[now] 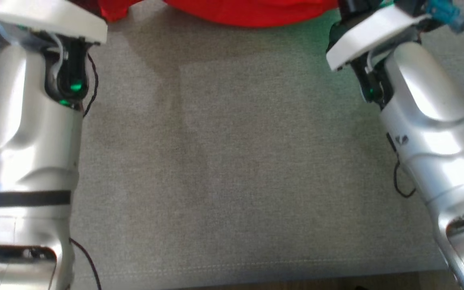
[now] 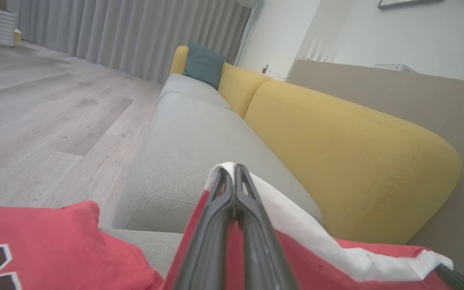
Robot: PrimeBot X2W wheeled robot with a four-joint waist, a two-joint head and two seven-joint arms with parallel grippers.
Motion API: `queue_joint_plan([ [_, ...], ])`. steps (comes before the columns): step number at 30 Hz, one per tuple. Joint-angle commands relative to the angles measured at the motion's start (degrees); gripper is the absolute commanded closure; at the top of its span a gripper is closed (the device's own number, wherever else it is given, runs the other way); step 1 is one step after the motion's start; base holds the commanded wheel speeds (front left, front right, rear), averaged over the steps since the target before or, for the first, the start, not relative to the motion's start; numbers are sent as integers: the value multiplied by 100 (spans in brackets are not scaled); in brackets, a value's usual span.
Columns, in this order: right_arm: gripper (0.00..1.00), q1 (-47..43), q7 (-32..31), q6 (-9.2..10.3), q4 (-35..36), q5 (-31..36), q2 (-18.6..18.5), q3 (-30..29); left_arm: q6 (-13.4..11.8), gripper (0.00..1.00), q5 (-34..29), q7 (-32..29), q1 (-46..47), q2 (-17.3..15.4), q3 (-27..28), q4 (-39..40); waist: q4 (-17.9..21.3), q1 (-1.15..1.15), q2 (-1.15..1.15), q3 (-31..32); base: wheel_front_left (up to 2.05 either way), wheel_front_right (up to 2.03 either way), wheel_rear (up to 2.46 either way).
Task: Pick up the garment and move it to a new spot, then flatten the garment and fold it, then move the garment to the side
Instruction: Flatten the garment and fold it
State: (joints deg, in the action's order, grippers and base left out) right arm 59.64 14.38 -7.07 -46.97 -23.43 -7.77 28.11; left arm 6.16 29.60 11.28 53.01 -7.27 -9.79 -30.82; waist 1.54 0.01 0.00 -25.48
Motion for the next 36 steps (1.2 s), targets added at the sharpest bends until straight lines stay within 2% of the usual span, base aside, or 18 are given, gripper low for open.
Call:
queue_joint_plan([
  [1, 100, -181, 61, -42, 433, -158, -61, 135, 75, 100, 115, 123, 15, -217, 118, 340, 31, -1, 0, 85, 0, 0, 0],
  [6, 100, -695, 61, -42, 941, -437, -361, 426, 108, 100, 327, 251, -573, -278, 136, 796, 78, -1, 0, 308, 0, 0, 0],
  [12, 100, -1667, 62, -42, 1853, -833, -837, 714, 117, 100, 509, 338, -1979, -423, 303, 1993, 199, -1, 0, 779, 0, 0, 0],
  [17, 100, -2567, 61, -42, 2580, -1005, -1175, 771, -99, 100, 366, 360, -3448, -380, 428, 3226, 279, -1, 0, 1231, 0, 0, 0],
  [21, 100, -3376, -1, -42, 3187, -1186, -1367, 677, -326, 100, 249, 365, -4561, -182, 377, 4182, 314, -1, 0, 1532, 0, 0, 0],
  [22, 100, -3789, -109, -42, 3532, -1246, -1485, 635, -429, 100, 169, 367, -5040, -94, 313, 4608, 336, -1, 0, 1634, 0, 0, 0],
  [26, 100, -4547, -430, -42, 4247, -1293, -1744, 418, -586, 100, 46, 368, -5848, 30, 152, 5380, 413, -1, 0, 1735, 0, 0, 0],
  [32, 100, -5382, -1016, -42, 5223, -1216, -2016, -102, -722, 100, -222, 218, -6609, -8, -178, 6123, 553, -1, 0, 1748, 0, 0, 0],
  [36, 100, -5621, -1277, -42, 5518, -1177, -1911, -381, -810, 100, -199, 77, -6738, -20, -193, 6169, 625, -1, 0, 1687, 0, 0, 0],
])
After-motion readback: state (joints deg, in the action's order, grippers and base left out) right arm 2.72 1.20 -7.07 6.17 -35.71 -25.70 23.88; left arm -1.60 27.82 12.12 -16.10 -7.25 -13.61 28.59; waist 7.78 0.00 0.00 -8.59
